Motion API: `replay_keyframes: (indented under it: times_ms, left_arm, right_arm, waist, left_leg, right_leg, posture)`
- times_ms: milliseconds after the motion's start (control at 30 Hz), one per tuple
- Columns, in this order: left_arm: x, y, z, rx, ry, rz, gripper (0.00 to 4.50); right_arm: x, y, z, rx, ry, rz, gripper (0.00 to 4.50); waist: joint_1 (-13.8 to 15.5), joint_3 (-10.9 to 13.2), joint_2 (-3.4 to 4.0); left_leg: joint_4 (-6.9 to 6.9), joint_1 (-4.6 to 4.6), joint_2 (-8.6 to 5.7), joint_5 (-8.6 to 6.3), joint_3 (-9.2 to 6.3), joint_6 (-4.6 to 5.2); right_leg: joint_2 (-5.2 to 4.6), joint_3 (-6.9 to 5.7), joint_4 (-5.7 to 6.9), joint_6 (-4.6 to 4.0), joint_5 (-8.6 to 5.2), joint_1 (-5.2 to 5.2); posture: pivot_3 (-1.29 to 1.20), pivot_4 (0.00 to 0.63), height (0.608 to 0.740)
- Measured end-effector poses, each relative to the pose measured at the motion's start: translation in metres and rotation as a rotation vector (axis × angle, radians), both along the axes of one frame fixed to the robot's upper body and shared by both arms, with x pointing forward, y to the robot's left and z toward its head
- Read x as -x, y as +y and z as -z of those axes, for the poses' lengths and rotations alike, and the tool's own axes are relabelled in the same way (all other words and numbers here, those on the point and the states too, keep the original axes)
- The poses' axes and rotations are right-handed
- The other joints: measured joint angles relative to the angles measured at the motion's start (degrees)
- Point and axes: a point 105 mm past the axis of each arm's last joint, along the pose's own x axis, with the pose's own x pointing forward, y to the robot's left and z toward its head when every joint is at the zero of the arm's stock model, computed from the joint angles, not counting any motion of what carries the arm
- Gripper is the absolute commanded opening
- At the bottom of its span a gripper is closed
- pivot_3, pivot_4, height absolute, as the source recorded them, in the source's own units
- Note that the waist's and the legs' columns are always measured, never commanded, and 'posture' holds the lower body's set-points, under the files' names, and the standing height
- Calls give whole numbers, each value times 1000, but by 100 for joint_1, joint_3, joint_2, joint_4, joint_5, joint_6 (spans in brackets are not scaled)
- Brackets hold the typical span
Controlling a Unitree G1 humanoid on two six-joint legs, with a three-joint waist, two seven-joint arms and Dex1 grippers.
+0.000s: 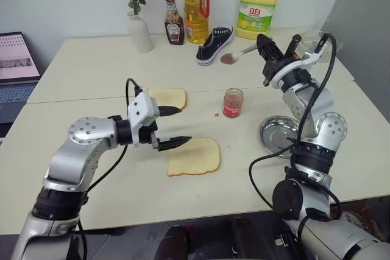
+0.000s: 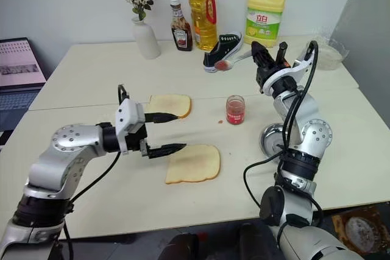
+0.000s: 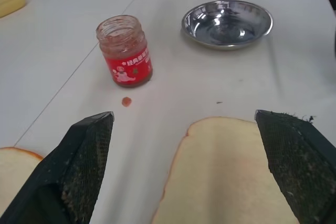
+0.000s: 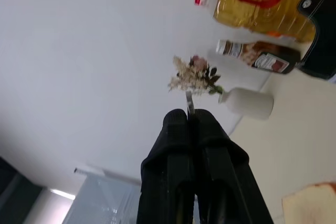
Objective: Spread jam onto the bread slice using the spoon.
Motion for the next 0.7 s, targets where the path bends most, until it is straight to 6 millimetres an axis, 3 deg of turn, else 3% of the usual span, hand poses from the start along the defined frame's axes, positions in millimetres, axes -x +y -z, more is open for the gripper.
replay_keyframes:
  times_ms: [233,367,533,700]
  left_arm:
    - [37,16,13,-21,108,5,4500]
    - [61,24,25,-64,152,17,4500]
    - [67,33,31,-64,156,-21,4500]
    - [69,36,32,-63,156,-41,4500]
  right_arm:
    - [31,33,17,73,27,-161,30]
    - [52,56,28,217,-12,-255,30]
    - [55,67,60,460,-32,-272,30]
    - [59,75,76,652,-115,-299,30]
  waist:
    - [-28,1,1]
    - [-21,2,3]
    - [20,1,3]
    - [13,1,2]
  left_leg:
    - [-3,-19,27,-3,15,3]
    - [-3,-22,39,-3,9,3]
    - [0,-23,41,-2,8,2]
    - [-1,-23,43,-3,14,2]
  right_leg:
    - [25,15,0,-8,1,-27]
    - [38,11,0,-35,-6,-32]
    - [46,5,-4,-25,-18,-31]
    - [47,6,-5,-23,-19,-33]
  posture:
    - [0,150,740]
    - [0,150,740]
    - [0,150,740]
    - [0,150,740]
